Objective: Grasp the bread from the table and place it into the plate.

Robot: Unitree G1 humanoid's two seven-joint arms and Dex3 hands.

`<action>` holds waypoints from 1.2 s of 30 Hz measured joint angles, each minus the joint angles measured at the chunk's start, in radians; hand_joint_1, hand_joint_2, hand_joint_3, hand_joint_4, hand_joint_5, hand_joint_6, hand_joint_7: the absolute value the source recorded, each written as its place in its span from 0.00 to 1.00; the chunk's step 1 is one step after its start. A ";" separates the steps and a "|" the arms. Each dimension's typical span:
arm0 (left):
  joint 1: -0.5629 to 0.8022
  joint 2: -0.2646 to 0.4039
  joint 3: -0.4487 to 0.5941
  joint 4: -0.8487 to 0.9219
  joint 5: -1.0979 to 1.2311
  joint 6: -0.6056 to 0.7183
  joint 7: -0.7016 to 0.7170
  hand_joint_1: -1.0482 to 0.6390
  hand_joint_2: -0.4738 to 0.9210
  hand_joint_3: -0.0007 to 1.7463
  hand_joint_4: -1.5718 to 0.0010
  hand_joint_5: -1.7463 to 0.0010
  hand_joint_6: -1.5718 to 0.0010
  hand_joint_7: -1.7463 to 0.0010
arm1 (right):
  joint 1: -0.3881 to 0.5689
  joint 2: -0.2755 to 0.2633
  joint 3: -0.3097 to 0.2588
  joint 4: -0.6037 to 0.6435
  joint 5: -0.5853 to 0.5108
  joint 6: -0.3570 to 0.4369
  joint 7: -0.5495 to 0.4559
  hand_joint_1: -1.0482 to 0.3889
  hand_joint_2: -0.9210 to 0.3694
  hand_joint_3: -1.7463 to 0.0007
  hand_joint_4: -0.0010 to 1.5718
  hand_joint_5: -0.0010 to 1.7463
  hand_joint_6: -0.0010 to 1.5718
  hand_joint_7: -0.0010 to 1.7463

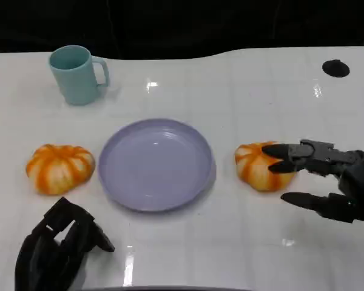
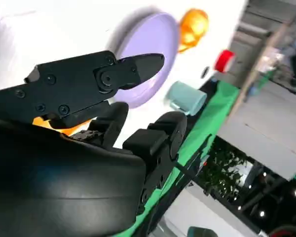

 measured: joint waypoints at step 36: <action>-0.006 0.001 0.013 0.014 0.007 0.007 0.000 0.28 1.00 0.14 0.59 0.00 0.68 0.11 | -0.200 -0.219 0.370 0.068 -0.918 0.081 -0.655 0.47 0.16 1.00 0.14 0.03 0.23 0.01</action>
